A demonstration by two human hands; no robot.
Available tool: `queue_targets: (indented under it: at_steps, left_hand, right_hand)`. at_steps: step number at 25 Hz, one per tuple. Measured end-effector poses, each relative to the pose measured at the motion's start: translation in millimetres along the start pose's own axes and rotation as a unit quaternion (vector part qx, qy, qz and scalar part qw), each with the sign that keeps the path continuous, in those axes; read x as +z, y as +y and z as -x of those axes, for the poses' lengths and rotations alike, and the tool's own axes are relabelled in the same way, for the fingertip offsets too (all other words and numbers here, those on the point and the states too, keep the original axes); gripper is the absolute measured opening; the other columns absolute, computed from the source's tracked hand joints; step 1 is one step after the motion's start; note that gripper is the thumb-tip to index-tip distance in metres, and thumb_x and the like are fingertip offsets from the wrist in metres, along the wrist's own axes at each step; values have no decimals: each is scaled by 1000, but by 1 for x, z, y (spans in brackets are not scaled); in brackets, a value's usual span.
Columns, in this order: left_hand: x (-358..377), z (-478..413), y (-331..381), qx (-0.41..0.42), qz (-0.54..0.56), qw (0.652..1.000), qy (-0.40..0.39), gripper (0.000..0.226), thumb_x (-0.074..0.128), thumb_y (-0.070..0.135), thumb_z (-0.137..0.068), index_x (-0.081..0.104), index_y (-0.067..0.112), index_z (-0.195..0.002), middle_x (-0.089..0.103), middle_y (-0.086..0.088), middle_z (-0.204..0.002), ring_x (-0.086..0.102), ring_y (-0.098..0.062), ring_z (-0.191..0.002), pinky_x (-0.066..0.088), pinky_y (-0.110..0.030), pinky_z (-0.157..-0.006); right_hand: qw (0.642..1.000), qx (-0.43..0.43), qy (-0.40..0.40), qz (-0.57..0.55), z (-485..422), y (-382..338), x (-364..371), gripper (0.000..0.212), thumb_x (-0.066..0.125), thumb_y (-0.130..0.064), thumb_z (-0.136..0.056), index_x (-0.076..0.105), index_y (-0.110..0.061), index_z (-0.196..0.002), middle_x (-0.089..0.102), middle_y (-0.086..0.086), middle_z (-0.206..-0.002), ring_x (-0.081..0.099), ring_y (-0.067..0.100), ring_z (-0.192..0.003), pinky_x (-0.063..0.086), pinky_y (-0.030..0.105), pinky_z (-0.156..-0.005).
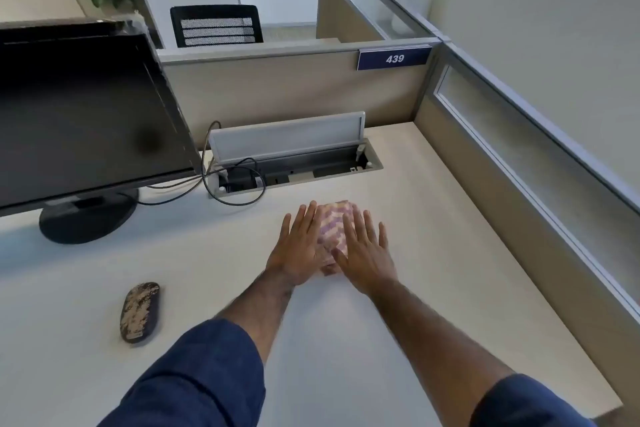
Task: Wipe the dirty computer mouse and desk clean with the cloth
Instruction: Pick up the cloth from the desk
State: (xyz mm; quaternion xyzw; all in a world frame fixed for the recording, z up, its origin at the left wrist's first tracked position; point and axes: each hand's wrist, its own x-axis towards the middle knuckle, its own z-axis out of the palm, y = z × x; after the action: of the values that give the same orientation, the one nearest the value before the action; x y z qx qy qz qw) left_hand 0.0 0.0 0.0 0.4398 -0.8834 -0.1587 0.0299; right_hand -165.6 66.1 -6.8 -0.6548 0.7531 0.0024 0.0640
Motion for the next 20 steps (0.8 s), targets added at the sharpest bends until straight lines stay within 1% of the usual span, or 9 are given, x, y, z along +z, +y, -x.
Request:
queue_targets:
  at_steps: [4, 7, 10, 14, 16, 18, 20]
  left_hand:
    - [12, -23, -2, -24, 48, 998, -44, 82, -3, 72, -92, -10, 29, -162, -12, 2, -171, -15, -17, -156, -13, -47, -124]
    - [15, -32, -12, -29, 61, 996, -62, 80, -1, 71, -93, -7, 32, -163, -11, 6, -171, -15, -16, -156, -13, -46, -124]
    - [17, -32, -24, -34, 73, 995, -60, 80, 1, 69, -96, -7, 28, -163, -12, 7, -171, -17, -13, -156, -16, -43, -123]
    - [21, -17, -38, -46, 55, 997, -43, 80, 0, 68, -97, -9, 22, -163, -13, 3, -171, -18, -14, -156, -14, -44, -124]
    - [25, -4, -44, -58, 46, 997, -25, 82, -1, 70, -96, -11, 22, -162, -18, 4, -169, -21, -13, -155, -14, -43, -125]
    - [28, 10, -50, -67, 41, 997, -11, 82, 2, 71, -98, -13, 22, -162, -23, 5, -168, -25, -10, -153, -14, -42, -125]
    - [32, 25, -53, -74, 29, 997, 1, 83, 1, 73, -97, -16, 22, -161, -26, 6, -167, -27, -9, -152, -15, -42, -125]
  right_hand:
    - [999, -12, -38, 14, -25, 4, 5, 81, 19, -63, -103, -15, -16, -159, -26, 7, -164, -30, 27, -148, -10, 56, -122]
    - [997, -41, -59, 10, -44, -2, 7, 83, 31, -56, -102, -15, -16, -159, -24, 10, -165, -30, 29, -148, -14, 56, -121]
    - [995, -69, -69, -22, -59, -13, 14, 85, 30, -62, -100, -16, -21, -159, -25, 7, -165, -33, 27, -146, -24, 54, -117]
    - [997, -47, -60, -28, -68, -26, 25, 95, 39, -67, -96, -10, -17, -160, -21, 9, -166, -33, 27, -144, -21, 55, -117]
    - [997, -22, -55, -39, -70, -30, 28, 89, 34, -65, -98, -8, -16, -160, -20, 8, -166, -29, 28, -148, -18, 55, -119]
    - [997, -2, -56, -52, -73, -34, 28, 79, 26, -57, -102, -8, -17, -160, -19, 7, -167, -24, 28, -151, -14, 55, -121]
    - [996, 8, -53, -66, -73, -37, 28, 70, 20, -49, -104, -7, -17, -161, -17, 6, -168, -21, 25, -152, -17, 50, -120]
